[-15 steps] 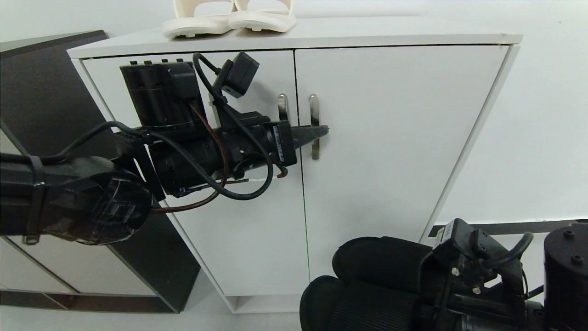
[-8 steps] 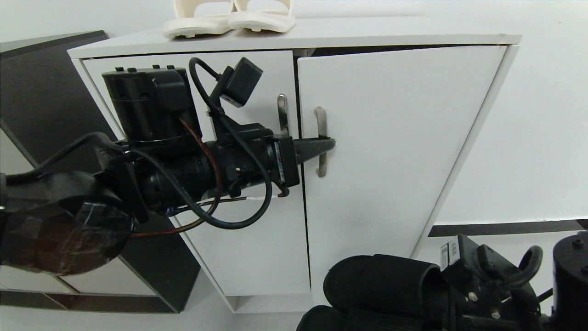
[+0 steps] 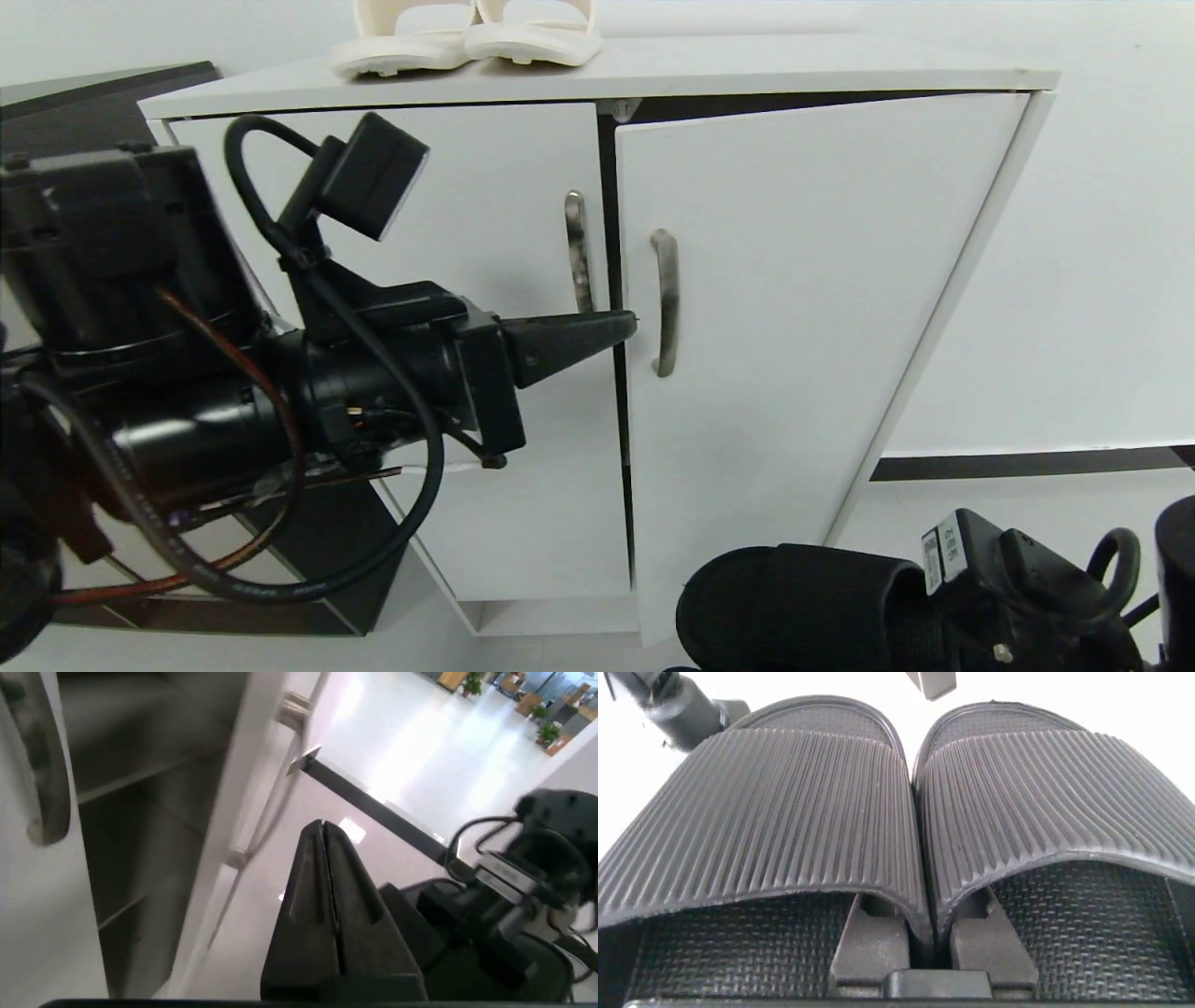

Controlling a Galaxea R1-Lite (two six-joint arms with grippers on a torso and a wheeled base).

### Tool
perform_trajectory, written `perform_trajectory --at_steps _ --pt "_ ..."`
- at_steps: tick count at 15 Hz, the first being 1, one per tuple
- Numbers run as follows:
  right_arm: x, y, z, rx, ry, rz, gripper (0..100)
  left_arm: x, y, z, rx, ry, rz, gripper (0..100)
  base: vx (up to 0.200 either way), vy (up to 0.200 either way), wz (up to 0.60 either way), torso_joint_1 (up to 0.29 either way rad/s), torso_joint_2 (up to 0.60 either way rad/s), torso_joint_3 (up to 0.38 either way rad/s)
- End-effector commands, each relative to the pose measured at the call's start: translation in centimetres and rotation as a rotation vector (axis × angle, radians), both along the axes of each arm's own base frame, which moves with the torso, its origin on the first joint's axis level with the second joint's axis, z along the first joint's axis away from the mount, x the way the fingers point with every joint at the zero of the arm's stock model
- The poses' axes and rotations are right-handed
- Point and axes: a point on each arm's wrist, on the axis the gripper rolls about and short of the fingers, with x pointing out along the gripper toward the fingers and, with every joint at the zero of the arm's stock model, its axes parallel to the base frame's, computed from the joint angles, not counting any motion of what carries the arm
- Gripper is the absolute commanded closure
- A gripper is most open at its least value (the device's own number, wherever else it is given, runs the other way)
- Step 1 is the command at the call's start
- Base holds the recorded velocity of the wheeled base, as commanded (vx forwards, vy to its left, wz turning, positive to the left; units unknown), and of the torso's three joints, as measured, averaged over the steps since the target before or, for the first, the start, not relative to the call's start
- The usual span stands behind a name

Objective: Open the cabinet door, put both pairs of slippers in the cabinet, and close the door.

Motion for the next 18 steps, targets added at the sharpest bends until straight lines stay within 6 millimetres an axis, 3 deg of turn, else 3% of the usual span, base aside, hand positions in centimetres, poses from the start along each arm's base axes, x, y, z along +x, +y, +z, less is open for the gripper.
perform_trajectory --at_steps 1,3,5,12,18 --pt "-0.3 -0.2 0.5 0.006 -0.004 0.007 100 -0.9 1.7 0.8 -0.025 -0.032 0.033 100 0.0 0.0 0.0 0.0 0.0 0.0" --pt "-0.5 -0.2 0.6 0.005 -0.003 0.015 100 -0.2 2.1 0.9 -0.026 -0.03 0.06 100 0.0 0.0 0.0 0.0 0.0 0.0" --pt "-0.7 -0.1 0.6 0.006 -0.005 0.024 100 1.9 1.6 1.5 -0.031 -0.035 0.094 100 0.0 0.0 0.0 0.0 0.0 0.0" --pt "-0.8 0.0 0.5 0.0 0.0 0.034 100 5.6 -0.1 2.0 -0.033 -0.039 0.112 100 0.0 0.0 0.0 0.0 0.0 0.0" --pt "-0.7 0.1 0.4 -0.004 0.002 0.034 100 7.6 -1.3 1.9 -0.033 -0.04 0.114 100 0.0 0.0 0.0 0.0 0.0 0.0"
